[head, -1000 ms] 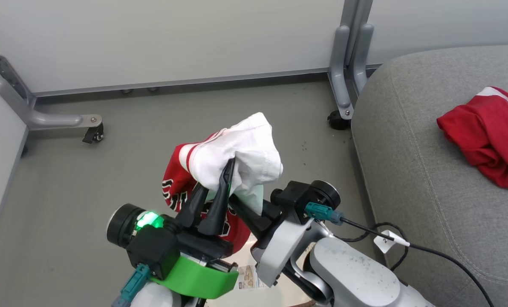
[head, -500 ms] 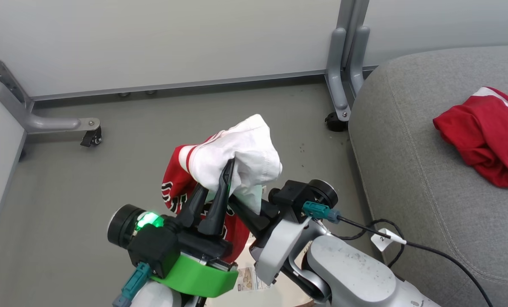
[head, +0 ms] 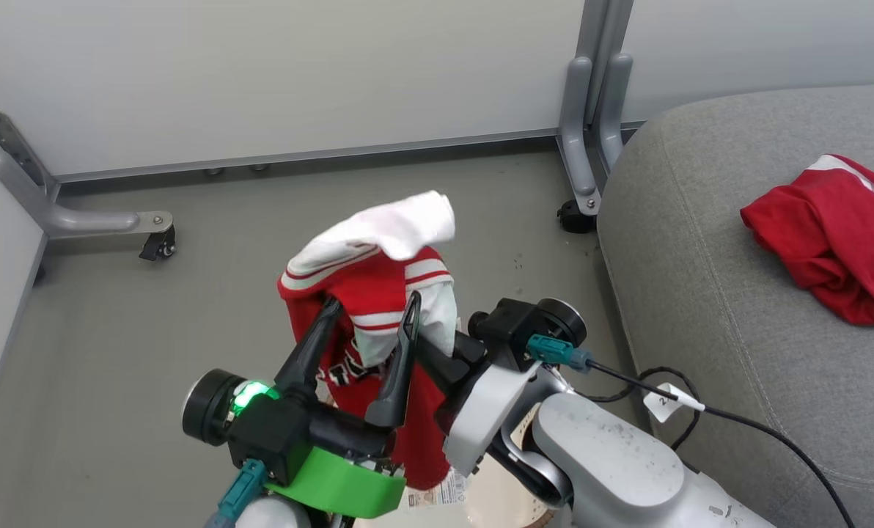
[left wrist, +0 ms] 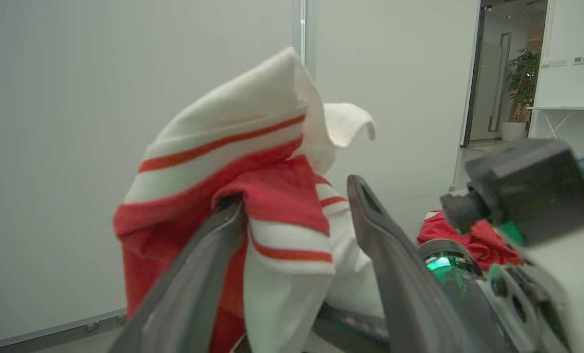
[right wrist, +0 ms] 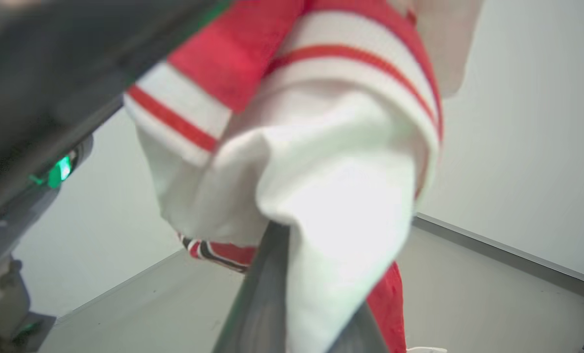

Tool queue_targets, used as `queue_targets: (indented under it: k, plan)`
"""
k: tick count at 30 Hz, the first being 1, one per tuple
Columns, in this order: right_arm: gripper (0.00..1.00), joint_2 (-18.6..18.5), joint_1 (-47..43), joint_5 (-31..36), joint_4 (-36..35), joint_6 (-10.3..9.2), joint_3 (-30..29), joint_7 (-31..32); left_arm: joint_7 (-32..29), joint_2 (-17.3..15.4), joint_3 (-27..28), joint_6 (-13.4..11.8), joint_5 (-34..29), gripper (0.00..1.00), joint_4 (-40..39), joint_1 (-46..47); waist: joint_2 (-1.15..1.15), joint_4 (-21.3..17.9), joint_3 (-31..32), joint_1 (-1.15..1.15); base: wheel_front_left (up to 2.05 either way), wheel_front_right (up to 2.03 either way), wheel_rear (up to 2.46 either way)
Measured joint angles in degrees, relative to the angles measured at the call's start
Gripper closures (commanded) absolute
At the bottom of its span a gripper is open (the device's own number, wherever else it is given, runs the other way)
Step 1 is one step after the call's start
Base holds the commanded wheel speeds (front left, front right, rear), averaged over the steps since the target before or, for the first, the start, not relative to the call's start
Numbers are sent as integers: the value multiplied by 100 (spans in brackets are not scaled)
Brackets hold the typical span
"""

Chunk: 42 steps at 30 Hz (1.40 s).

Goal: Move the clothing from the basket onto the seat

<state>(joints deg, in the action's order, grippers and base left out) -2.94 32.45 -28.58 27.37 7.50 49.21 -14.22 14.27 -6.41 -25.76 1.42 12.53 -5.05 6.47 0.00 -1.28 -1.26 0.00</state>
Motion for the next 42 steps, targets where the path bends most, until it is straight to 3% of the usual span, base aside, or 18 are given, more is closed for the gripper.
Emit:
queue_targets:
  k: [12, 25, 34, 42]
  plan:
    - [100, -90, 98, 59, 109, 0, -327, -26, -513, -352, -218, 19, 44, 0, 180, -597, 0, 112, 19, 0, 0, 0, 0]
    - [100, -98, 93, 114, 221, 0, -474, -51, -597, -456, -330, 57, 82, 0, 288, -673, 0, 87, -24, 0, 0, 0, 0]
    - [100, -119, 113, 159, 290, 0, -641, -58, -620, -526, -389, 73, 82, 0, 287, -658, 0, -260, -126, 0, 0, 0, 0]
    - [100, -193, 205, 227, 299, 0, -977, -73, -682, -553, -573, 193, 43, 0, 288, -464, 0, -912, -269, 0, 0, 0, 0]
